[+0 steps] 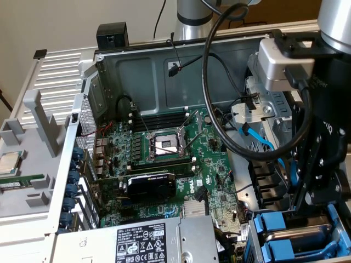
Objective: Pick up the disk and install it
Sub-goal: 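Insert the second disk wire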
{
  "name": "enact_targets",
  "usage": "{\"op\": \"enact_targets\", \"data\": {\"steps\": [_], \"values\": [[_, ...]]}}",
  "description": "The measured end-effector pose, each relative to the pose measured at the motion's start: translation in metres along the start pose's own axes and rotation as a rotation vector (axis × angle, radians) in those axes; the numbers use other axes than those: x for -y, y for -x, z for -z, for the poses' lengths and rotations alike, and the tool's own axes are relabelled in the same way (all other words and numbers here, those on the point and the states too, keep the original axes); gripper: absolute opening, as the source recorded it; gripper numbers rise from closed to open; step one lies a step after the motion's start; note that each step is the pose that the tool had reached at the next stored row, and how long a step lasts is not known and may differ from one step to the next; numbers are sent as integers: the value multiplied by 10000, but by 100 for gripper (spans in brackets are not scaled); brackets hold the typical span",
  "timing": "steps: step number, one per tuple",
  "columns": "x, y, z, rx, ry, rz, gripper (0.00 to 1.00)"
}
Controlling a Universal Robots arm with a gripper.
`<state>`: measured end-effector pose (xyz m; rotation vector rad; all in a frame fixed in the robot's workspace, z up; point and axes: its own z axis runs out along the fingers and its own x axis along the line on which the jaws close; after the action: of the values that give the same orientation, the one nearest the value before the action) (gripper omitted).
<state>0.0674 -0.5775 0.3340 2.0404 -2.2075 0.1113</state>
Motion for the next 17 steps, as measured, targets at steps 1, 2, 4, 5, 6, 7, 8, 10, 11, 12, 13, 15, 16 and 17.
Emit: {"op": "enact_targets", "data": {"steps": [1,2,4,5,6,7,8,10,11,12,13,15,16,17], "values": [[0,0,0,1,0,0,17],[0,0,0,0,0,0,17],[0,0,0,0,0,0,17],[0,0,-1,1,0,0,17],[0,0,0,1,0,0,17],[0,0,0,2,0,0,17],[0,0,0,1,0,0,17],[0,0,0,1,0,0,17],[0,0,0,1,0,0,17],[0,0,0,1,0,0,17],[0,0,0,1,0,0,17],[0,0,-1,1,0,0,17],[0,0,0,1,0,0,17],[0,0,0,1,0,0,17]]}}
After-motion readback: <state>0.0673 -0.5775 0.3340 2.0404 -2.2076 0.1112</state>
